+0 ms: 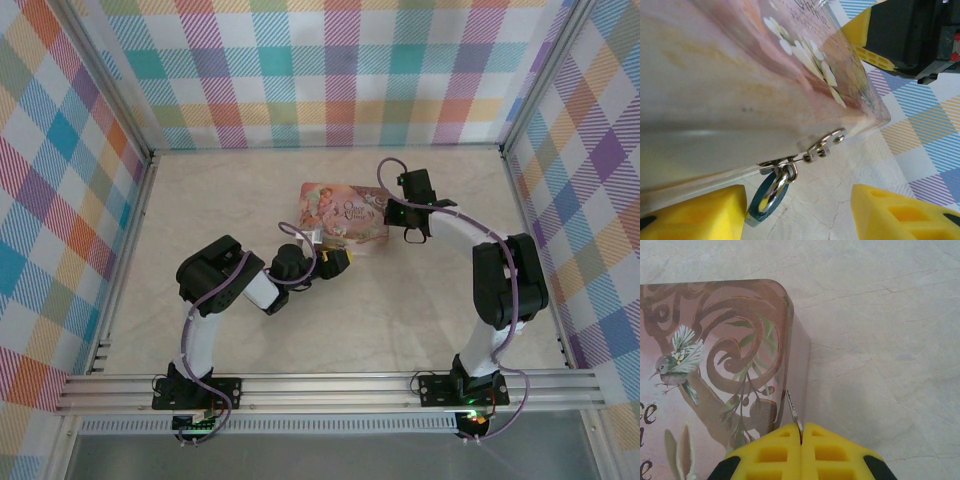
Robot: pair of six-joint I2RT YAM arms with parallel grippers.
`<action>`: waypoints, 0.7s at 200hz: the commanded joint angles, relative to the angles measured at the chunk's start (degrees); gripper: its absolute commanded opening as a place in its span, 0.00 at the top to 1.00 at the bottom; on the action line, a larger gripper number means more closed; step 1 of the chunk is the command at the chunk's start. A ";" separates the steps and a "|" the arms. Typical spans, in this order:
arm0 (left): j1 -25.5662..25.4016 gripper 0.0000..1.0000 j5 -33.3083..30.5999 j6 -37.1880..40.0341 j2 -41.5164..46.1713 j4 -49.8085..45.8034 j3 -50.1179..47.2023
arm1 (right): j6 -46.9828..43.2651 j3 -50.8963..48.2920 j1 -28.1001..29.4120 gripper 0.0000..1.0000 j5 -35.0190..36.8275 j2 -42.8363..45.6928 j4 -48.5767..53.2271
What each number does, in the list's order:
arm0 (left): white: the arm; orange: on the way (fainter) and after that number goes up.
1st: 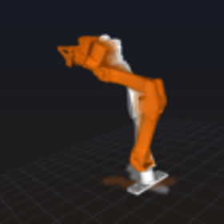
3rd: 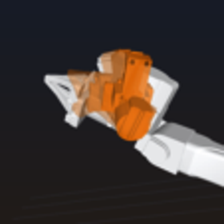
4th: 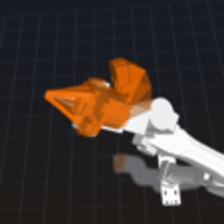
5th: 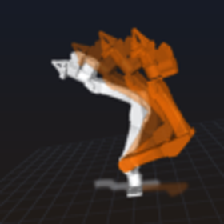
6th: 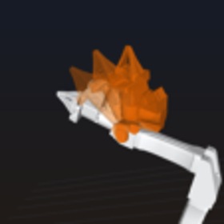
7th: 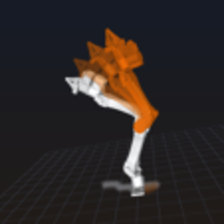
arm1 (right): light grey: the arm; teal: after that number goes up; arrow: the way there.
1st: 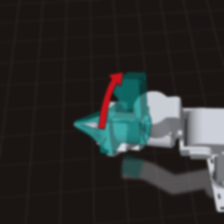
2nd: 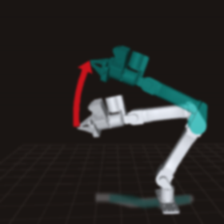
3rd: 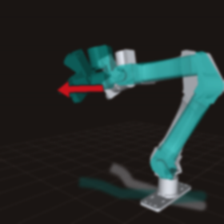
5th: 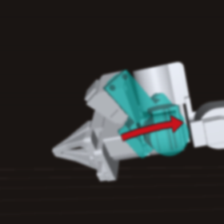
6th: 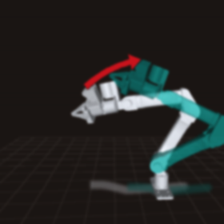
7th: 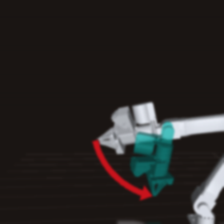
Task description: Unlock the padlock with the key
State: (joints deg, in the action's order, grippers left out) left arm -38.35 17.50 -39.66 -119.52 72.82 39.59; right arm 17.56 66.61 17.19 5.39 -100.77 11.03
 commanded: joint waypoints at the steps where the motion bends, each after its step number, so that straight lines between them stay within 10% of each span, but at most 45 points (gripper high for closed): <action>1: 0.53 0.43 0.86 -0.13 -0.07 2.15 -0.45 | 0.89 -0.26 1.39 1.00 -2.29 -0.39 -0.91; 87: 0.55 0.36 0.36 -0.82 -0.32 0.69 0.33 | 0.90 -0.87 2.23 1.00 -1.83 -0.18 -1.01; 140: 1.12 0.54 1.31 -1.03 -0.09 -0.81 0.12 | 0.97 -0.87 2.23 1.00 -2.05 -0.06 -1.20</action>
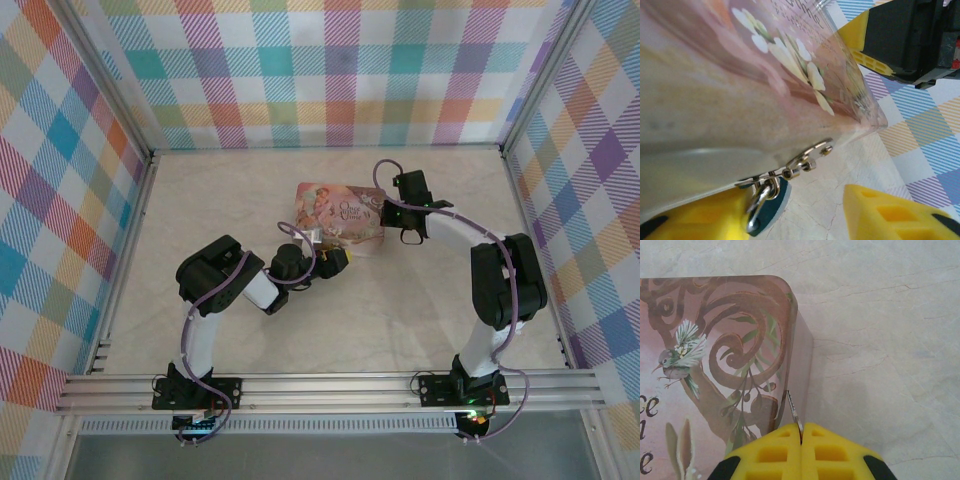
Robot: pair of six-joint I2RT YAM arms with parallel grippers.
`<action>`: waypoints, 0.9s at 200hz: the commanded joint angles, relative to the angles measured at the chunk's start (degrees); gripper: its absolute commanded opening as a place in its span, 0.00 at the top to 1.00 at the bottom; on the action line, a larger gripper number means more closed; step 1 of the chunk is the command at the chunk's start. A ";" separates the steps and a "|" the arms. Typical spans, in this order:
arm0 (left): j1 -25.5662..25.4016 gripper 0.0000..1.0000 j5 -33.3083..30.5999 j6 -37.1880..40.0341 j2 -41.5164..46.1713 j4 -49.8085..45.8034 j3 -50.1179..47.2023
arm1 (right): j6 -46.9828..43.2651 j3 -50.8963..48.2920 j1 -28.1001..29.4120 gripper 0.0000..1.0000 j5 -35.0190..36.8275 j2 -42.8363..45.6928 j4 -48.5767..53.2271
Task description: Unlock the padlock with the key
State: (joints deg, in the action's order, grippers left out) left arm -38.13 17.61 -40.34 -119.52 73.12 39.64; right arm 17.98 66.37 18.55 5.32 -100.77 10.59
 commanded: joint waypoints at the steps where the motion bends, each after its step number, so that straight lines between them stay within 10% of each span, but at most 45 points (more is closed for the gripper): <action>1: 0.88 0.54 1.20 -0.44 -0.09 -1.17 0.08 | 0.56 -0.63 0.83 1.00 -1.98 -0.05 -0.75; 180: 2.16 0.36 3.50 -1.99 -1.03 -3.55 1.47 | 1.36 -1.55 2.38 1.00 -3.70 0.13 -2.14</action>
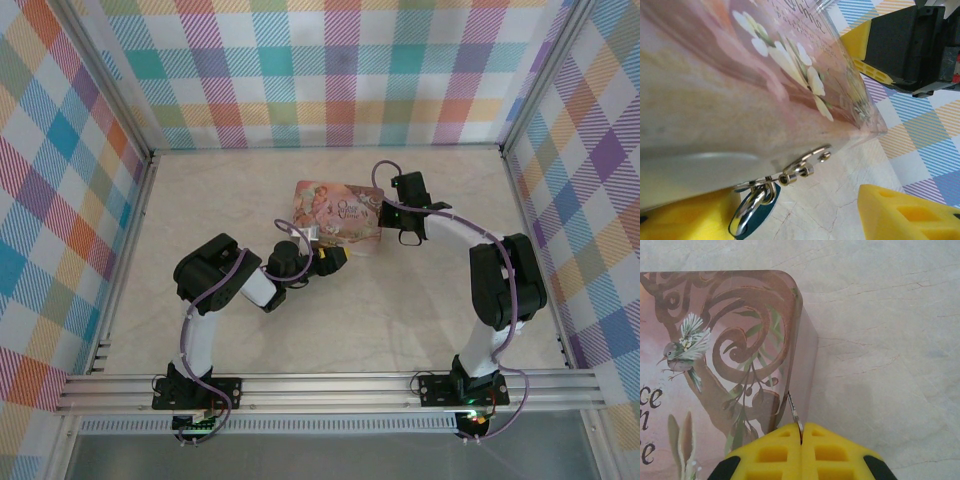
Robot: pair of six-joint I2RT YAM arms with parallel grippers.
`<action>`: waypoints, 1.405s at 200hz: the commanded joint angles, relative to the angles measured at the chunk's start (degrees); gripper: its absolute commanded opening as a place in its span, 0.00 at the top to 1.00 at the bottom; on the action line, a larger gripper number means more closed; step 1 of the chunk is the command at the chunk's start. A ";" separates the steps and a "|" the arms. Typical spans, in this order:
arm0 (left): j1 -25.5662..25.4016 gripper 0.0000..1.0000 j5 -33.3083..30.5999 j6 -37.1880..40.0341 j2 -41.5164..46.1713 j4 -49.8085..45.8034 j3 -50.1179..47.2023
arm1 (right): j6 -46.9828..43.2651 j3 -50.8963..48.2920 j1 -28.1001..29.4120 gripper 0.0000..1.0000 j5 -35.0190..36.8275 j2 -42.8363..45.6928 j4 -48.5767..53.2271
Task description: Unlock the padlock with the key
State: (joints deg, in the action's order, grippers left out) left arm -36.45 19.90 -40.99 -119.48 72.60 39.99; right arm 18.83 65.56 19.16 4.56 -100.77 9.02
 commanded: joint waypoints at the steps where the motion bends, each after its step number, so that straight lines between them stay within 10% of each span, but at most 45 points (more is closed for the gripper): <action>1: 0.49 0.35 1.20 -1.35 -1.05 -3.01 1.13 | 0.50 -0.76 1.77 1.00 -2.91 0.13 -0.57; 143: 1.18 0.64 0.19 -2.28 -1.88 -4.81 -0.24 | 0.77 -1.90 2.02 1.00 -2.97 0.46 -1.28; 281: 3.18 0.71 -1.01 -1.78 -0.05 -7.58 -3.84 | 0.85 -3.31 2.28 1.00 -2.89 1.10 -1.97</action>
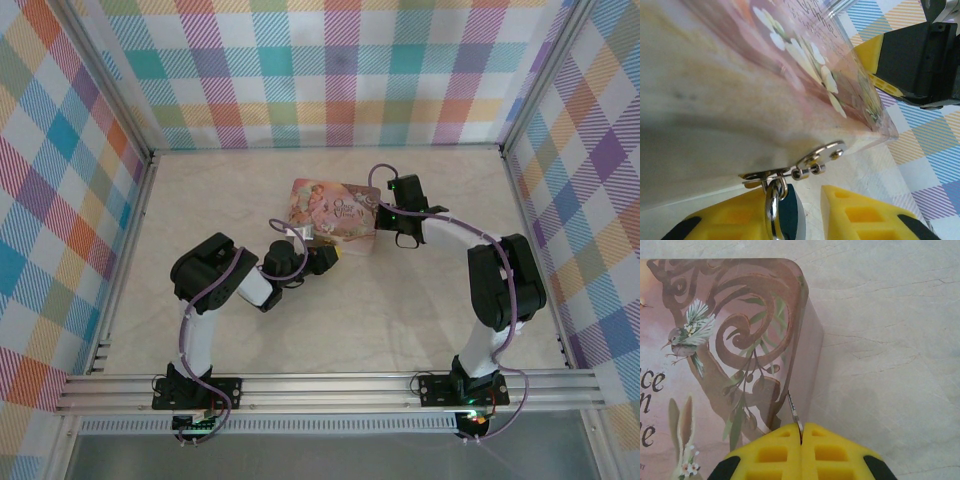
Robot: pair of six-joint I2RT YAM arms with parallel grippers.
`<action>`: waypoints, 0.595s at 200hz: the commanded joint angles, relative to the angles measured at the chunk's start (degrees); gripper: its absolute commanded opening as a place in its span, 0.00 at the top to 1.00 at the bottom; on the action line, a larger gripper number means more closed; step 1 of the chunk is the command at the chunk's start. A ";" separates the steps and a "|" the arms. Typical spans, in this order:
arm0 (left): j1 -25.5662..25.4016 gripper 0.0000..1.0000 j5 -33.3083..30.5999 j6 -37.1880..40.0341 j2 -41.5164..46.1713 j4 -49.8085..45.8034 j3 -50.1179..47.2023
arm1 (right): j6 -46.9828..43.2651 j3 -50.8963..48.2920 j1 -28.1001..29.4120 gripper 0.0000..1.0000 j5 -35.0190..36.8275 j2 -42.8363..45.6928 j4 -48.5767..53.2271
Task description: Unlock the padlock with the key
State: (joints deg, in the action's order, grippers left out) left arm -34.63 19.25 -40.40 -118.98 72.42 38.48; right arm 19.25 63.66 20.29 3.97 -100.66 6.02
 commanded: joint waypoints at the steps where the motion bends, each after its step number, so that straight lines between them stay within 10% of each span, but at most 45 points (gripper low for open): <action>1: 1.39 0.71 -0.35 -2.38 -0.51 -7.44 -2.34 | 0.44 -1.42 1.15 1.00 -2.30 0.99 0.97; 119: 2.64 0.84 0.64 -1.10 0.94 -13.79 -3.32 | 0.57 -1.43 1.25 1.00 -2.56 0.65 0.48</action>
State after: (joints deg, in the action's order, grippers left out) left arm -33.43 19.94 -38.83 -117.12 68.86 37.65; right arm 19.25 63.31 20.71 3.40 -100.66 6.04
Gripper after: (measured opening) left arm 0.177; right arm 0.059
